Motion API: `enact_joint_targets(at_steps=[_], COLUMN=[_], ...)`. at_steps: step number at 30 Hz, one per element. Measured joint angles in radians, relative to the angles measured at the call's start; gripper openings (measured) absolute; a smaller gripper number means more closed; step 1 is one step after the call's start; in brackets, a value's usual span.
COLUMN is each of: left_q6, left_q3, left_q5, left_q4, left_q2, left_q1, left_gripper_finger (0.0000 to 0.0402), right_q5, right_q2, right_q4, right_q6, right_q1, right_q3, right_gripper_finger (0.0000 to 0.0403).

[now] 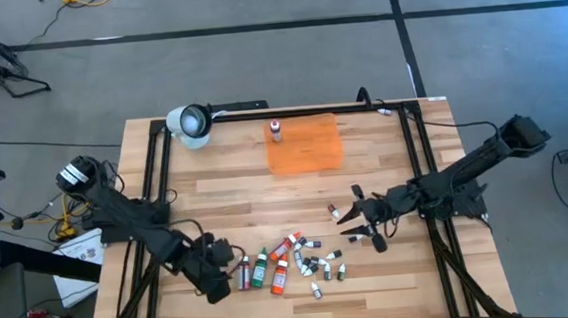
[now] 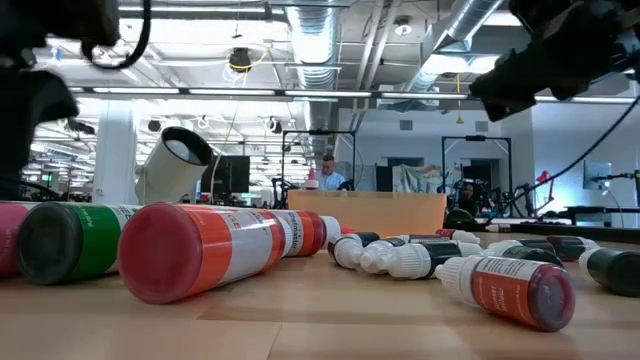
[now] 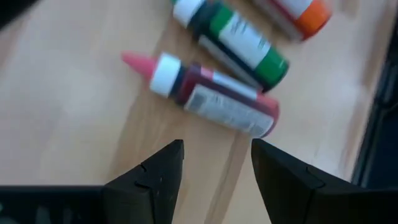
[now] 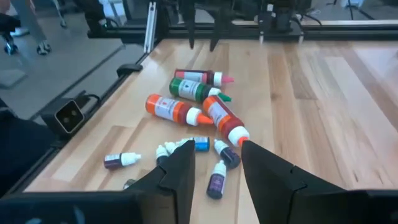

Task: Pick & Place food coloring
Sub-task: Put the large pink food coloring bottle into the orange bin

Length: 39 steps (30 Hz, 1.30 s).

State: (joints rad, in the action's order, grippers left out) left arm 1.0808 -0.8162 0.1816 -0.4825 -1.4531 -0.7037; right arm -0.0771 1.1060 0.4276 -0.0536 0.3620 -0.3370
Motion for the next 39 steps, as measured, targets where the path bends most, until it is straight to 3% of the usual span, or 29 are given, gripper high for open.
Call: enact_joint_targets(at_steps=[8,16,25,39], left_q6=[-0.002,-0.03,-0.217,-0.586], left_q3=[0.0,-0.001,0.0,0.0], left_q5=[-0.114,-0.056,0.06,0.065], left_q4=[0.21,0.286,0.328,0.369], left_q2=[-0.198,-0.246,-0.253,-0.252], left_q1=[-0.009,0.003,0.102,0.317], left_gripper_finger=[0.0185,0.0185,0.0185,0.0185], right_q5=[0.003,0.003,0.002,0.0], right_q2=[0.063,0.051,0.051,0.051], right_q4=[-0.015,-0.029,-0.035,-0.076], right_q6=[0.012,0.01,0.002,0.001], right_q1=[0.016,0.018,0.029,0.03], right_q3=[-0.05,-0.054,-0.054,-0.054], right_gripper_finger=[0.0123,0.0123,0.0123,0.0123])
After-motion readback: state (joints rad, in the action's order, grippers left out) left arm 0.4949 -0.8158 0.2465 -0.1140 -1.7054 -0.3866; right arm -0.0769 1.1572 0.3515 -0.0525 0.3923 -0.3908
